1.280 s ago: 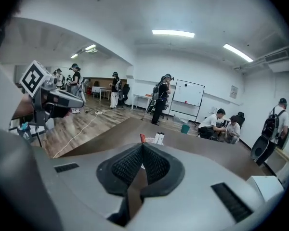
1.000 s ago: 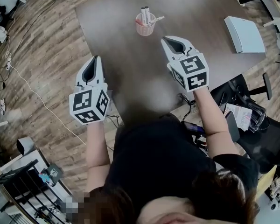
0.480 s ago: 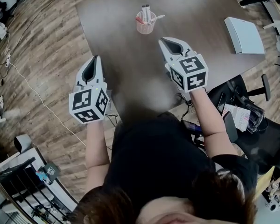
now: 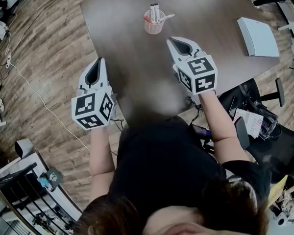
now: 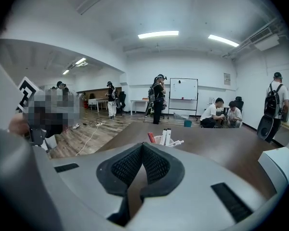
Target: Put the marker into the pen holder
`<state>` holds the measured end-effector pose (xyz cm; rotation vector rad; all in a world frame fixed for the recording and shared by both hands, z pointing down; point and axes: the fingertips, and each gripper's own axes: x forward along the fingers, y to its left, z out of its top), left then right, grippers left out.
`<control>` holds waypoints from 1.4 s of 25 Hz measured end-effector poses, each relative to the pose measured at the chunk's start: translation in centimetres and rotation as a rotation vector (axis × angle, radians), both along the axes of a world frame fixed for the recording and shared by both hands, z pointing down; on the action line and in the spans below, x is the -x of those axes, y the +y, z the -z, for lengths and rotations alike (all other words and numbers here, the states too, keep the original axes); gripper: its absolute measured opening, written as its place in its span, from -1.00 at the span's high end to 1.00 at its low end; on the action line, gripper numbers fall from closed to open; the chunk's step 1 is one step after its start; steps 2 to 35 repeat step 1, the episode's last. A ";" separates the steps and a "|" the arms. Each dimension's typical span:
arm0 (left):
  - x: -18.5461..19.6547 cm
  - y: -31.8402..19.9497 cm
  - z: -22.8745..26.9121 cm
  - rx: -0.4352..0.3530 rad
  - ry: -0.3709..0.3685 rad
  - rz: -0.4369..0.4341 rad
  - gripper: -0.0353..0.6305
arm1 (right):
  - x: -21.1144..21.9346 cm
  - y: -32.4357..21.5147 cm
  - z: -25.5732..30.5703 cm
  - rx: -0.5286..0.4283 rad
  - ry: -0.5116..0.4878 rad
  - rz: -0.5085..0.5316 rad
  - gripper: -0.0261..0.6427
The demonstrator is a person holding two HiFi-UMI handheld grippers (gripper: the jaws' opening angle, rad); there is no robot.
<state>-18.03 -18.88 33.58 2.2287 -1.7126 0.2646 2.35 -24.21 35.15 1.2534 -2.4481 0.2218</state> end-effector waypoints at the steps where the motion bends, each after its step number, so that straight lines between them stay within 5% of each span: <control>1: 0.1 0.1 0.0 0.000 -0.001 0.001 0.81 | 0.1 0.0 -0.1 0.000 0.002 0.001 0.87; 35: 0.1 0.1 0.0 0.000 -0.001 0.001 0.81 | 0.1 0.0 -0.1 0.000 0.002 0.001 0.87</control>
